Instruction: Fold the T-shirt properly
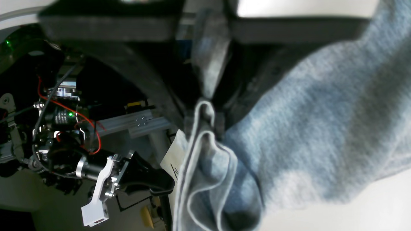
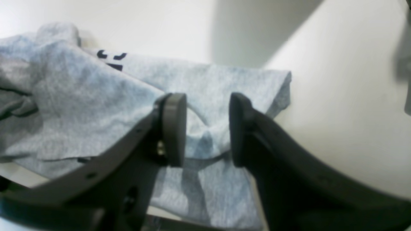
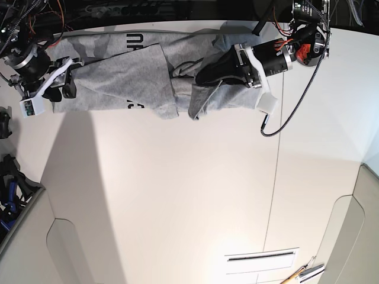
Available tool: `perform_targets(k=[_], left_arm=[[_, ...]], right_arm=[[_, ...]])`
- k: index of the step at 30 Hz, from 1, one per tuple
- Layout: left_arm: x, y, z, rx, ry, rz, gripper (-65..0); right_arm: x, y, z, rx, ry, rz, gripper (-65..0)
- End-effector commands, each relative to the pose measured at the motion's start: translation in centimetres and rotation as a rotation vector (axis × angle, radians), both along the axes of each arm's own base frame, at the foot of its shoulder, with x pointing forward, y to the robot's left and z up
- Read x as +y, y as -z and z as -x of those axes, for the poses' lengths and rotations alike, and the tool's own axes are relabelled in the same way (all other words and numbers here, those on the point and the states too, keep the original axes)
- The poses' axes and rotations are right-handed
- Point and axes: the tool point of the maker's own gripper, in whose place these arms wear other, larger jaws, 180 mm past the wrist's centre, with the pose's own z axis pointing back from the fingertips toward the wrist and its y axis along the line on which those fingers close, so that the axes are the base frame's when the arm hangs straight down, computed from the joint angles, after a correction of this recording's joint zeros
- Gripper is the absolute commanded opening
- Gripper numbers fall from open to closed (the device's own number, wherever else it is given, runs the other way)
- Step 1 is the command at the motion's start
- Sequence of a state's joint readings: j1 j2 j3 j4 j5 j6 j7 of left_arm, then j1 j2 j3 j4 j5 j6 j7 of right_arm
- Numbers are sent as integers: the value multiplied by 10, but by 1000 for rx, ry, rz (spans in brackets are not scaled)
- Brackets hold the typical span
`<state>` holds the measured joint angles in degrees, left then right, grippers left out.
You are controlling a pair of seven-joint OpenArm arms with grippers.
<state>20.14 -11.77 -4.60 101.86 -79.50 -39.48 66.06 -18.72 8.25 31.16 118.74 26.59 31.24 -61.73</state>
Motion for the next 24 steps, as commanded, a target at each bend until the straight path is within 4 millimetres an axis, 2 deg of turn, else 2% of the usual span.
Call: perform_targets(k=[1, 2, 3, 19, 24], left_arm=[[0, -11, -5, -36, -7, 26, -453], [0, -11, -5, -36, -7, 27, -405], [0, -11, -5, -36, -7, 27, -393], [2, -14, -8, -46, -27, 37, -393], [1, -14, -8, -46, -27, 36, -393]], right_arm=[[0, -11, -7, -50, -3, -2, -427], [0, -11, -7, -50, -3, -2, -427], [0, -11, -7, -50, -3, -2, -427], [-2, -12, -7, -56, 2, 3, -425], [-16, -13, -7, -61, 35, 54, -280]])
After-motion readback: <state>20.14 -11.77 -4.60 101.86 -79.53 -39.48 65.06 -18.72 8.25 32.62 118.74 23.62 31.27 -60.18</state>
